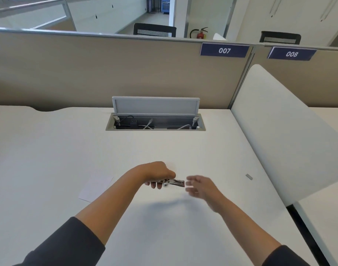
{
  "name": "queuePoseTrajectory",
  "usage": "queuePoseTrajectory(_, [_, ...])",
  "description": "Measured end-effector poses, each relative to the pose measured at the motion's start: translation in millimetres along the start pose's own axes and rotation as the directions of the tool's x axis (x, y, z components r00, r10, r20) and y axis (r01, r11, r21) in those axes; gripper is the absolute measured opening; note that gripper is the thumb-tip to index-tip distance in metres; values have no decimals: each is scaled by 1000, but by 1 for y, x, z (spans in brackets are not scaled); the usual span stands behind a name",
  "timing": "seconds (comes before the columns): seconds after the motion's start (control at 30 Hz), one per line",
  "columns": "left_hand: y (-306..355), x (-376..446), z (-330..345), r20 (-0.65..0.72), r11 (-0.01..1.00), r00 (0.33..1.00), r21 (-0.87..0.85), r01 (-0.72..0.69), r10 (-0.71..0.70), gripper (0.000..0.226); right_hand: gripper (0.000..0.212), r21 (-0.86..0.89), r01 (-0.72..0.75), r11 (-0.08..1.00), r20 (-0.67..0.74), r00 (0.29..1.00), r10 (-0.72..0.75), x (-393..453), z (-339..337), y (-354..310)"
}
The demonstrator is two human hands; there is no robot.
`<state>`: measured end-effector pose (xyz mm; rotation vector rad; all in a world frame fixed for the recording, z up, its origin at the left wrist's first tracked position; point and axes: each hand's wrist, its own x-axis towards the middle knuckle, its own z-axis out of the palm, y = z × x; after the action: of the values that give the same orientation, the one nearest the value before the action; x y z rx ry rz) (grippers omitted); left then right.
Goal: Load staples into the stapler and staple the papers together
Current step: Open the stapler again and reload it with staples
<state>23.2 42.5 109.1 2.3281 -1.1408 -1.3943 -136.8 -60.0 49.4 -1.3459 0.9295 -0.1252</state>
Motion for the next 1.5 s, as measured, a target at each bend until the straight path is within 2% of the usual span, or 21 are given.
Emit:
queuePoseTrajectory(0.1, [13,-5,-3,-46,972,998,229,44,-34,34,22,273,-79,959,90,994,57,-5,19,12])
queuePoseTrajectory(0.2, [18,-8,-8,-60,959,997,276,60,-46,23,23,396,-66,916,37,998,55,-4,29,13])
queuePoseTrajectory(0.3, [12,-11,-15,-48,984,998,170,47,-39,24,20,405,-27,914,-12,999,35,0,28,10])
queuePoseTrajectory(0.4, [1,-12,-14,-25,1000,1000,-24,17,-18,24,16,415,15,910,-50,999,7,2,23,6])
queuePoseTrajectory(0.5, [-9,-9,-6,-20,977,1000,-213,1,-5,28,15,404,59,913,-76,997,-30,4,21,0])
queuePoseTrajectory(0.63, [-15,-5,6,-25,943,999,-332,-32,26,34,16,349,89,933,-117,992,-51,4,21,-5])
queuePoseTrajectory(0.77, [-18,-3,13,-73,927,997,-371,-50,25,41,15,348,105,932,-135,989,-61,3,20,-6])
queuePoseTrajectory(0.93, [-16,1,21,-138,925,990,-378,-30,-24,31,14,338,117,934,-131,988,-76,1,23,-6])
queuePoseTrajectory(1.27, [-12,1,20,-91,908,992,-416,37,-83,31,17,333,103,937,-142,988,-58,-1,23,-6])
queuePoseTrajectory(1.4, [-11,0,18,77,795,991,-592,136,-113,45,17,345,92,934,-165,986,-36,0,25,-8])
queuePoseTrajectory(1.5, [-11,-2,20,228,574,972,-790,216,-51,55,19,353,115,928,-182,982,-53,1,26,-11])
